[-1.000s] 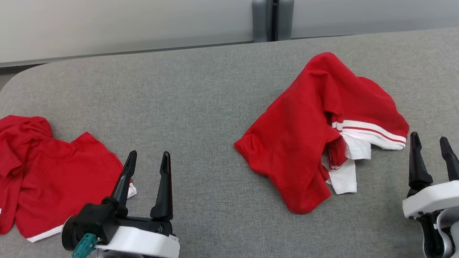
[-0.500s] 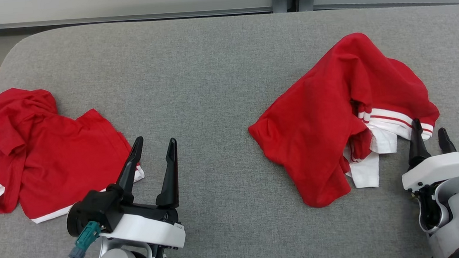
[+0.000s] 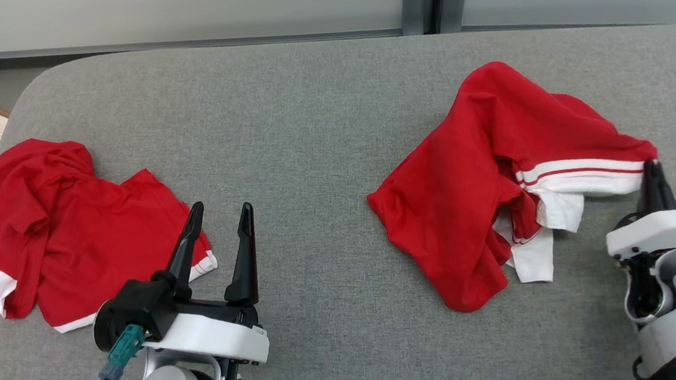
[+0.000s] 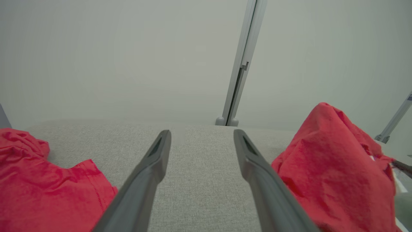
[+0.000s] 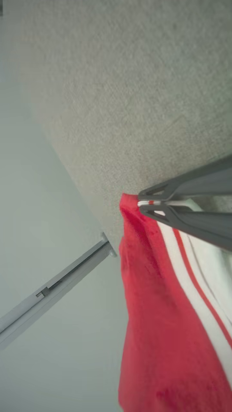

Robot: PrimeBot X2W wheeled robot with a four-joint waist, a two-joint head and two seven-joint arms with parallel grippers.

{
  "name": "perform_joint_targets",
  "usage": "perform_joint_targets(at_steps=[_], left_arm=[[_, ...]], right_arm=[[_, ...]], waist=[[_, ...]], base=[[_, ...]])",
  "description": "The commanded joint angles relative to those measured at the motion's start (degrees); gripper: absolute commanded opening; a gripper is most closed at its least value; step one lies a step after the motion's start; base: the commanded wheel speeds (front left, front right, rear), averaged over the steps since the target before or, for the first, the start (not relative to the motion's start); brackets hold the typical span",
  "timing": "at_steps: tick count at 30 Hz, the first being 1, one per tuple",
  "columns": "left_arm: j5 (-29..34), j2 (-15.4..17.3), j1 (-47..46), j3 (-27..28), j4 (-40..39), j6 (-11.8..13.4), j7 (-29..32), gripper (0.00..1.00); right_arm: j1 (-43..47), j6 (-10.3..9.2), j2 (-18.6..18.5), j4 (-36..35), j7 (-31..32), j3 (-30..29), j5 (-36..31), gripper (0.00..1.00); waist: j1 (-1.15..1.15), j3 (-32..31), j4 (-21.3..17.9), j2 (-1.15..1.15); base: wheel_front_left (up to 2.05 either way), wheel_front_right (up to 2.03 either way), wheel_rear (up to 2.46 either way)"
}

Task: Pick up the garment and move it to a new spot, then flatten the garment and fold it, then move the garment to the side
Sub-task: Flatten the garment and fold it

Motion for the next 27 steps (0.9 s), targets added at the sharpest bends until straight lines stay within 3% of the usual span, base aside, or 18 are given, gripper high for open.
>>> perform_joint_targets(at_steps=[1,5,10,15,20,27], left_arm=[[-0.23,0.19,0.60,0.20,0.10,0.21,-0.01,1.00],[-0.60,0.18,1.46,0.14,0.13,0.51,-0.01,1.00],[-0.36,0.20,2.16,-0.23,0.66,0.51,-0.01,1.00],[-0.48,0.19,3.13,0.06,0.76,0.55,-0.01,1.00],[-0.89,0.19,4.06,-0.10,0.21,0.86,-0.01,1.00],[-1.10,0.17,3.84,0.03,-0.99,1.16,-0.01,1.00]], right_arm=[[0.37,0.16,-0.98,-1.67,-0.41,-1.61,0.87,0.00],[-0.77,0.15,-3.93,-5.53,-0.66,-7.41,1.58,0.00],[-4.77,0.16,-8.49,-10.01,-0.67,-15.18,-5.88,0.00],[-11.76,0.16,-10.92,-16.49,1.81,-17.22,-11.51,0.00],[-16.20,0.16,-10.95,-26.43,5.27,-10.64,-15.02,0.00],[-13.44,0.15,-9.94,-37.38,12.45,10.53,-13.88,0.00]], waist=[[0.00,-1.18,-0.40,0.00],[0.00,-3.13,-0.78,0.00],[0.00,-5.40,-0.64,0.00],[0.00,-7.34,0.06,0.00],[0.00,-8.65,1.40,0.00],[0.00,-8.58,4.29,0.00]], base=[[0.00,0.00,0.00],[0.00,0.00,0.00],[0.00,0.00,0.00],[0.00,0.00,0.00],[0.00,0.00,0.00],[0.00,0.00,0.00]])
